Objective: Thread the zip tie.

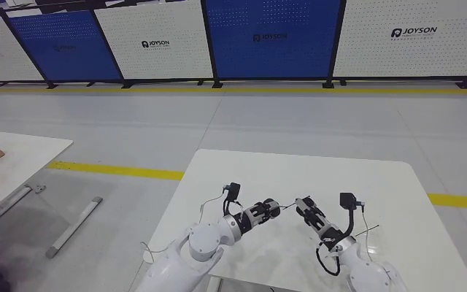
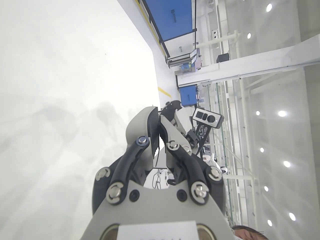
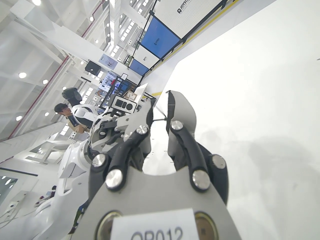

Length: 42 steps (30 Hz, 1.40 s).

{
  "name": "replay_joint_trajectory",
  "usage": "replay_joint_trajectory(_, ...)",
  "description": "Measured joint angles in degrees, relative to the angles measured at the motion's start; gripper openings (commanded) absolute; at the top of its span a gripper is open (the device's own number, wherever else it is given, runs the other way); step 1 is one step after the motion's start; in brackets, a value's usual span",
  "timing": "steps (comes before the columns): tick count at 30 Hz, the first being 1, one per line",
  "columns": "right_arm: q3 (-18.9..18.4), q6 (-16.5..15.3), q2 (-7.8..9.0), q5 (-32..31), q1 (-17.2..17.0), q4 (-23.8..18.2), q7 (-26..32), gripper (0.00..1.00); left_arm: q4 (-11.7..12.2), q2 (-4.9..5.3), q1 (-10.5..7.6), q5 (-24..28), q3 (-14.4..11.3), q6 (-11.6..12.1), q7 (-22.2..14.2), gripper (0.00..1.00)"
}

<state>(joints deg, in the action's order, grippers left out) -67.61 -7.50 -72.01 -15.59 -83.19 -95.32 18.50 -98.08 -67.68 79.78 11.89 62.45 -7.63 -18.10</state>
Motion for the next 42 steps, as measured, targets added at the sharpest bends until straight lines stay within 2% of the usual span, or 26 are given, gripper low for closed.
replay_joint_trajectory(5, -1.2, -1.5, 0.23, 0.5, -1.1, -0.2, -0.3, 1.00, -0.5, -0.13, 0.28, 3.0, 0.8, 0.3, 1.2, 0.00)
replay_joint_trajectory(9, -1.3, -0.9, 0.24, 0.0, -1.5, -0.2, -1.1, 1.00, -1.2, -0.24, 0.88, 5.9, 1.3, 1.1, 1.6, 0.00)
replay_joint_trajectory(15, -1.4, -0.8, 0.25, -0.3, -1.5, -0.1, -1.3, 1.00, -1.1, -0.24, 0.87, 5.8, 1.2, 1.1, 1.6, 0.00)
replay_joint_trajectory(18, -1.1, -0.8, 0.43, -4.8, -1.6, -0.1, -2.0, 1.00, -1.2, -0.37, 0.98, 7.4, 1.3, 1.4, 2.0, 0.00)
replay_joint_trajectory(22, -0.5, -0.2, 0.82, -13.2, -1.7, -0.3, -1.3, 1.00, -1.4, -0.43, 0.92, 13.1, 2.6, 1.0, 0.2, 0.00)
replay_joint_trajectory(25, 0.2, 0.4, 0.96, -17.2, -2.0, -1.0, -0.6, 1.00, -2.1, -0.32, 1.06, 14.3, 3.3, 1.2, -0.8, 0.00)
replay_joint_trajectory(32, 0.4, 0.6, 0.98, -18.1, -2.1, -1.5, -0.6, 1.00, -2.4, -0.33, 1.09, 14.6, 3.2, 1.6, -1.3, 0.00)
replay_joint_trajectory(38, 0.4, -1.8, 1.02, -18.0, -2.0, -1.1, -1.1, 1.00, -2.1, -0.38, 1.05, 13.7, 2.4, 1.4, -0.9, 0.00)
replay_joint_trajectory(39, 0.5, -1.3, 1.00, -18.5, -2.1, -1.2, -1.8, 0.81, -2.1, -0.39, 0.99, 13.5, 2.3, 1.4, -0.8, 0.00)
replay_joint_trajectory(41, 0.7, -0.6, 0.94, -19.0, -2.1, -1.4, -2.3, 0.69, -2.0, -0.41, 0.90, 13.4, 2.1, 1.4, -0.7, 0.00)
replay_joint_trajectory(42, 0.8, -0.5, 0.93, -19.1, -2.0, -1.5, -2.3, 0.48, -2.0, -0.41, 0.84, 13.4, 2.1, 1.4, -0.7, 0.00)
